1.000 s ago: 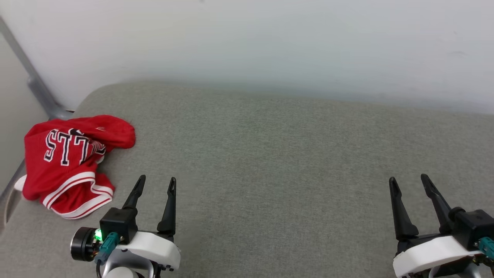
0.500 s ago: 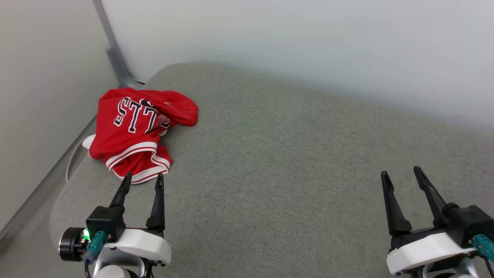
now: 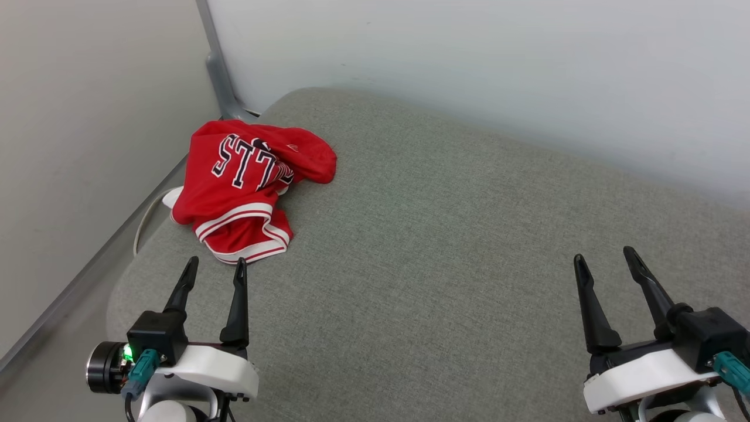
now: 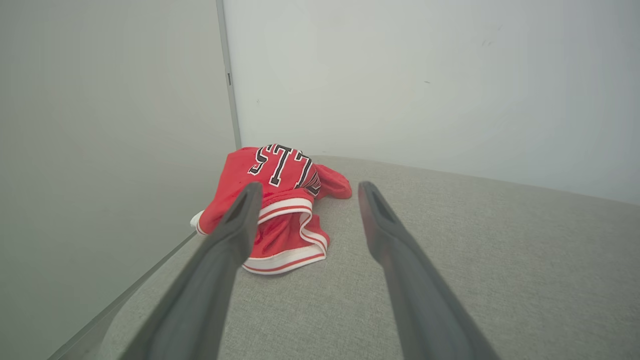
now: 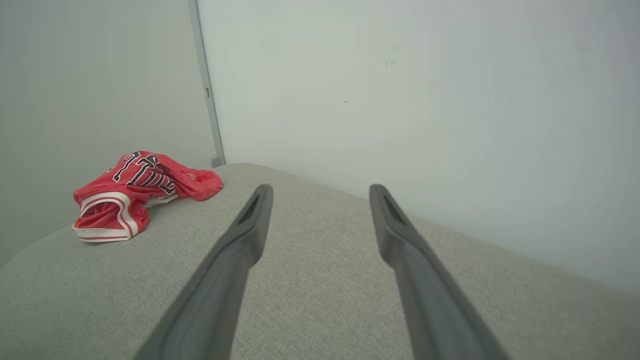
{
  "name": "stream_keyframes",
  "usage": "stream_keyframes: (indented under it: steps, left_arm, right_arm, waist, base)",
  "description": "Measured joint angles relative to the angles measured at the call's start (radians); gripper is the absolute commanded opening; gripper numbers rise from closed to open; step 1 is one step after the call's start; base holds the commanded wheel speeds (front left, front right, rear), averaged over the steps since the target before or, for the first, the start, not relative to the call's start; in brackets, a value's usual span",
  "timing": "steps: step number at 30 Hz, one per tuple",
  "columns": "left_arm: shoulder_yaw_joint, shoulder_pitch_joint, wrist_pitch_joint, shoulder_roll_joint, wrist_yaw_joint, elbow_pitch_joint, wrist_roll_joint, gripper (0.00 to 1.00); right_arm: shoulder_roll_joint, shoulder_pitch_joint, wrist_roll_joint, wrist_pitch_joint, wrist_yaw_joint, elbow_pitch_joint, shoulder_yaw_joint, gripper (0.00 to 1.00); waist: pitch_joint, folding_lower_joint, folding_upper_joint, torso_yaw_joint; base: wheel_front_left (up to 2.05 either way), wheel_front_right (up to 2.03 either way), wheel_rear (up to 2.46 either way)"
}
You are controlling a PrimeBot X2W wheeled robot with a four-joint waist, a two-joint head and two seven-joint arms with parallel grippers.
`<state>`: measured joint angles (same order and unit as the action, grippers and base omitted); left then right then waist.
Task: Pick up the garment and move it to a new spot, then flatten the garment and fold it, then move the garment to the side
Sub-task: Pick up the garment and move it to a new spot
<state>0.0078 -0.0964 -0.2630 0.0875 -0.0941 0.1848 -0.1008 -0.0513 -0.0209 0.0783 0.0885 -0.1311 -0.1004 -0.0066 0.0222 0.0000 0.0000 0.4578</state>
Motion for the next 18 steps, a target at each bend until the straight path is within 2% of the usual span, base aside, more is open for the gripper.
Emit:
stream_keyframes:
  steps: [10,15,18]
  left_arm:
    - [0.031,-0.036,0.000,-0.005,0.006,0.008,-0.003,1.00]
    - [0.055,-0.148,0.001,0.003,-0.002,0.094,-0.050,1.00]
    - [0.077,-0.247,0.042,0.028,-0.002,0.163,-0.079,1.00]
  right_arm:
    - [0.000,0.007,0.000,-0.011,0.000,-0.007,-0.011,1.00]
    - [0.000,0.047,-0.023,-0.035,0.000,-0.040,-0.012,1.00]
    - [0.000,0.074,-0.043,-0.050,0.000,-0.063,-0.005,1.00]
  waist:
    - [0.021,0.0000,0.0000,0.005]
    - [0.071,0.0000,0.0000,-0.005]
    - [0.114,0.0000,0.0000,-0.017]
  base:
    - [0.00,0.00,0.00]
    - [0.00,0.00,0.00]
    - [0.00,0.00,0.00]
